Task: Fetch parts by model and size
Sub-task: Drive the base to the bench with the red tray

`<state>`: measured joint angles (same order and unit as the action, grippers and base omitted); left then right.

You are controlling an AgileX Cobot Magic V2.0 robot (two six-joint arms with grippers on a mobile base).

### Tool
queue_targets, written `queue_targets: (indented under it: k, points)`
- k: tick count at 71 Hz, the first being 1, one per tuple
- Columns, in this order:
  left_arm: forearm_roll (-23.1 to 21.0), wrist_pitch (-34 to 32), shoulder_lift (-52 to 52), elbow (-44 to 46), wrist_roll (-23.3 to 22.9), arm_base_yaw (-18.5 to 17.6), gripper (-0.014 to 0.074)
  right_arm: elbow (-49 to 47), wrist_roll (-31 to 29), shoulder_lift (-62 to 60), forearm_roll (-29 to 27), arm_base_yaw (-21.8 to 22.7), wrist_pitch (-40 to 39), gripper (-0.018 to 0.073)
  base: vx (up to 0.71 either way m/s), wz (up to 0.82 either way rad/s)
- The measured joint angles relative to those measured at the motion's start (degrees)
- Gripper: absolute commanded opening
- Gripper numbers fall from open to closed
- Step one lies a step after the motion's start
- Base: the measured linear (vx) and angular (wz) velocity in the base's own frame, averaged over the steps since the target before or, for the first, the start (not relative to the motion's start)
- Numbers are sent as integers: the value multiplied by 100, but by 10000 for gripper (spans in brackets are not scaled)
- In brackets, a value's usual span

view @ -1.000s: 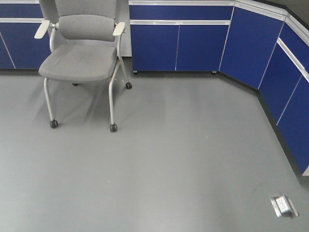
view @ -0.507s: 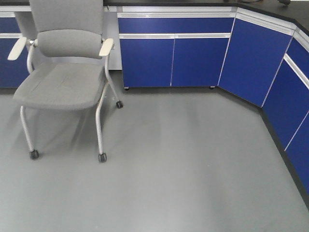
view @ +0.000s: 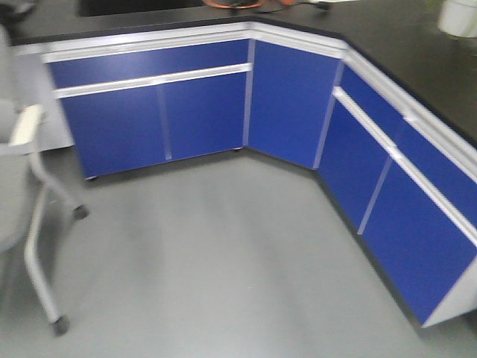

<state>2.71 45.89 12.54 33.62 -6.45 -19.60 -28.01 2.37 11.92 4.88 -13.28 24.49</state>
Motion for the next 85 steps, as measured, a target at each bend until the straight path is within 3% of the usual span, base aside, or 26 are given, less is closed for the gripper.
queue_targets:
  k: [85]
  points:
    - [0,0,0,0,0,0,-6,0,0,0,0,0,0,-5,27,-77]
